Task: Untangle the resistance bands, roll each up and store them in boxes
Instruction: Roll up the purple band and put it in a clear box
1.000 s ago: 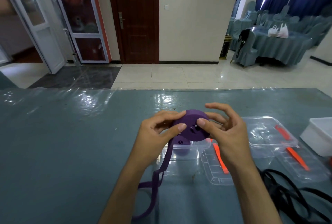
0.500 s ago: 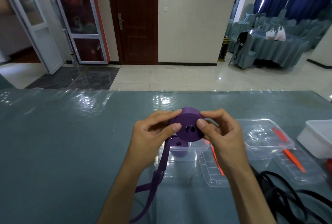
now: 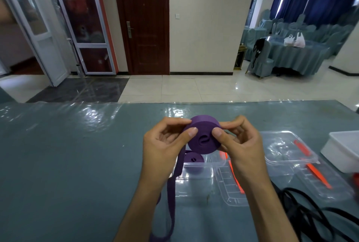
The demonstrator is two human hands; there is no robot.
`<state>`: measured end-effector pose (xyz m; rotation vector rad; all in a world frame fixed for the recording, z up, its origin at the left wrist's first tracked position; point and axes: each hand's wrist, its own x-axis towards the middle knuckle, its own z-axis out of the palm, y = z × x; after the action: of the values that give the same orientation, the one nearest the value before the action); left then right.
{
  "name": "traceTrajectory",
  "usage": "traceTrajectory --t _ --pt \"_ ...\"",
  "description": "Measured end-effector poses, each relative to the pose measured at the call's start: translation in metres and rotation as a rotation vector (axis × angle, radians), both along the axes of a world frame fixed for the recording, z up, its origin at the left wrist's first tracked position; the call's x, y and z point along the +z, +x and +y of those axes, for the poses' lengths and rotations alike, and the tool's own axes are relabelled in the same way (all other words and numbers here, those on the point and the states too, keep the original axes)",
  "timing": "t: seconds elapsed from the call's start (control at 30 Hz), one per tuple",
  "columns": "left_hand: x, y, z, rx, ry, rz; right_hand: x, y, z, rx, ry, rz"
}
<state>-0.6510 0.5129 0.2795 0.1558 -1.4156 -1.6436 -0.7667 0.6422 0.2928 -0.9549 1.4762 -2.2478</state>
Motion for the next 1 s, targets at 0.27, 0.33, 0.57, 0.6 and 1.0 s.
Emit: traceTrajectory --t 0.27,0.33,0.57,0.6,1.0 --pt "-0.005 0.001 0.005 -0.020 0.084 -0.024 -0.006 -0.001 0.001 0.023 0.018 0.004" --pt "-0.005 0.001 0.007 0.004 0.110 -0.020 -0.008 -0.001 0.001 0.030 0.020 0.007" --pt "-0.010 0.005 0.004 -0.076 0.102 -0.068 -0.007 0.000 0.001 -0.057 -0.029 0.048" --pt "-0.010 0.006 0.004 -0.060 0.096 -0.072 -0.009 0.001 0.002 -0.026 -0.009 0.040" --pt "-0.011 0.006 0.005 -0.045 0.099 -0.111 -0.015 -0.003 0.009 0.035 0.041 0.016"
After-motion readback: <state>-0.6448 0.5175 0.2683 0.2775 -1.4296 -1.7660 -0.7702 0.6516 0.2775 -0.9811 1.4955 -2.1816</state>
